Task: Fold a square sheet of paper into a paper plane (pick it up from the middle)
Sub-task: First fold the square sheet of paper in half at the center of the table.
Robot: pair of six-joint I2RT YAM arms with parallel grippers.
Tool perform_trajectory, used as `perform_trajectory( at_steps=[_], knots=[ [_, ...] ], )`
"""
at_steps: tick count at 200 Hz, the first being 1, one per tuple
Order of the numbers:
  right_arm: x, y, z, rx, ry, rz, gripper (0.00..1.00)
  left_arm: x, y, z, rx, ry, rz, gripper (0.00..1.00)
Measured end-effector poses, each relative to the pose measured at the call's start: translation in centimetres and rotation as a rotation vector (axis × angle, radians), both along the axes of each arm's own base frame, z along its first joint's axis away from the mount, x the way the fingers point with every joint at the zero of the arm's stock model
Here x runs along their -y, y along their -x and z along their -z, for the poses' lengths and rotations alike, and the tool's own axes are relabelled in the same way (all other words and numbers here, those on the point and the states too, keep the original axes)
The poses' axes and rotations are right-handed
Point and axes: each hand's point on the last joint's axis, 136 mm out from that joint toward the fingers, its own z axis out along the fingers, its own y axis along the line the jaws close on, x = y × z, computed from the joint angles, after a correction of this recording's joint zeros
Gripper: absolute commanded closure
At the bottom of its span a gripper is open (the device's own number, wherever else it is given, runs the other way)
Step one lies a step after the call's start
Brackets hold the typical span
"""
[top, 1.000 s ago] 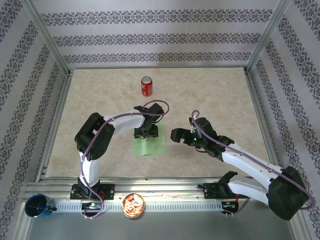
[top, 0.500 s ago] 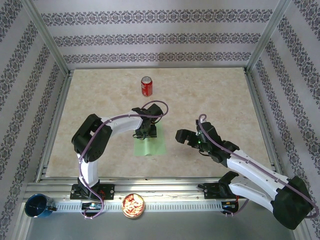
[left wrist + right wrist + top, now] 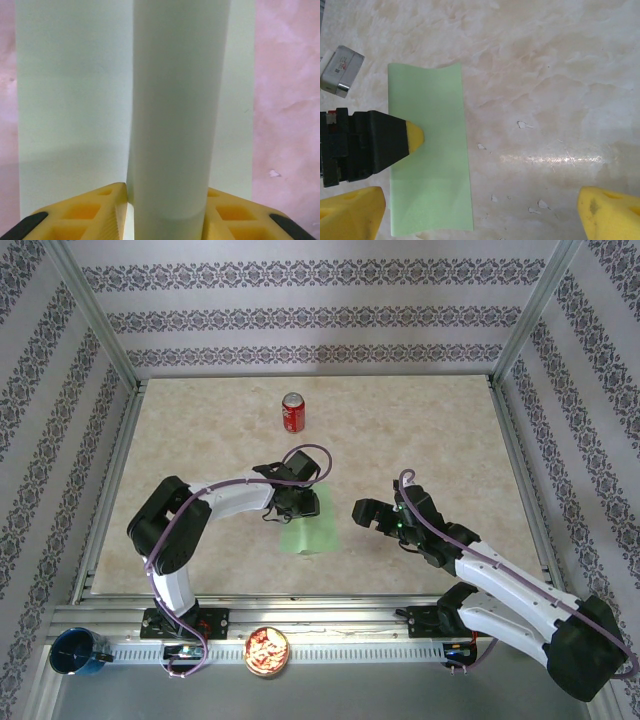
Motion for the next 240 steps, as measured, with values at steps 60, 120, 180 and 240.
perform_trajectory(
  at_steps=[60, 120, 180, 240],
  knots=[
    [0.6, -0.1, 0.4, -0.013, 0.013, 0.009, 0.02, 2.8, -0.5, -3.6, 0.03, 0.193, 0.032, 0.62],
    [4.3, -0.7, 2.2, -0.123, 0.021, 0.121, 0.02, 4.6, -0.9, -5.7, 0.005, 0.51, -0.001, 0.63],
    [1.8, -0.6, 0.7, -0.134, -0.135, 0.017, 0.02, 4.1, -0.7, -5.1, -0.03, 0.592, -0.044, 0.63],
    [-1.4, 0.2, 0.5, -0.155, -0.156, -0.111, 0.02, 3.7, -0.6, -3.3, -0.055, 0.562, -0.049, 0.62]
  ],
)
